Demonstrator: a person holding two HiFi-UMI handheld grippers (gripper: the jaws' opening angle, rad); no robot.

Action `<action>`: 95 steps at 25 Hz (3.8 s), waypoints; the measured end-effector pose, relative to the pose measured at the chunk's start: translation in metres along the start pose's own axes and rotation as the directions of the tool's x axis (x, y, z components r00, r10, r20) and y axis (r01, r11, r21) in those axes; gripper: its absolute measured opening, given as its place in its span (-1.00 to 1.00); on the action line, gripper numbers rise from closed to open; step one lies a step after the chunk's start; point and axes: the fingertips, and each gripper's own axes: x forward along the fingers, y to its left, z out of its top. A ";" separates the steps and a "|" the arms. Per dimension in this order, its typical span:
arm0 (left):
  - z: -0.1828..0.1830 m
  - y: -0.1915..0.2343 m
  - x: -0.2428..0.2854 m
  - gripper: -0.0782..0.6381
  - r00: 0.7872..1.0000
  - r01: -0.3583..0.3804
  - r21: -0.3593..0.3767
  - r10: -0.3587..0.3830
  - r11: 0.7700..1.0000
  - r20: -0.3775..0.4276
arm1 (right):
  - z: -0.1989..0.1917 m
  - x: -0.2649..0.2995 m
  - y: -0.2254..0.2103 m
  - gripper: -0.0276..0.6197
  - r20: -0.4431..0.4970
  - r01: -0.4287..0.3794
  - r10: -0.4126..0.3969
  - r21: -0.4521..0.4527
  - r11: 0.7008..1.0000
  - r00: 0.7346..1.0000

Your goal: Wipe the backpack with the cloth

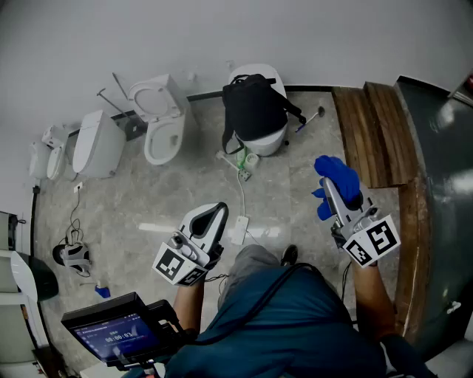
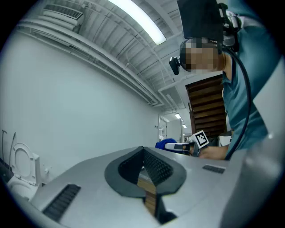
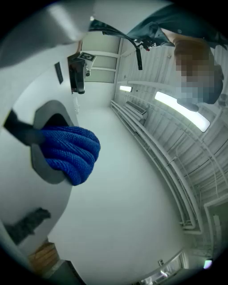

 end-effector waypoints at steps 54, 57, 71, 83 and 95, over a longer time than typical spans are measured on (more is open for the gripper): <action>-0.255 0.550 0.319 -0.77 0.893 -0.353 -0.250 0.244 0.902 -0.378 | -0.541 0.592 -0.497 -0.87 -0.386 0.266 0.065 0.739 0.619 0.920; -0.262 0.558 0.322 -0.77 0.888 -0.364 -0.243 0.256 0.899 -0.383 | -0.520 0.651 -0.508 -0.87 -0.311 0.147 0.163 0.768 0.623 0.936; -0.396 0.624 0.387 -0.77 0.893 -0.348 -0.328 0.203 0.879 -0.402 | -0.565 0.515 -0.464 -0.87 -0.382 0.247 0.227 0.853 0.459 0.896; -0.421 0.644 0.431 -0.77 0.891 -0.347 -0.331 0.197 0.878 -0.410 | -0.517 0.682 -0.504 -0.87 -0.299 0.073 0.293 0.803 0.591 0.908; -0.430 0.654 0.407 -0.77 0.871 -0.407 -0.340 0.247 0.848 -0.426 | -0.530 0.647 -0.504 -0.87 -0.386 0.132 0.236 0.720 0.681 0.892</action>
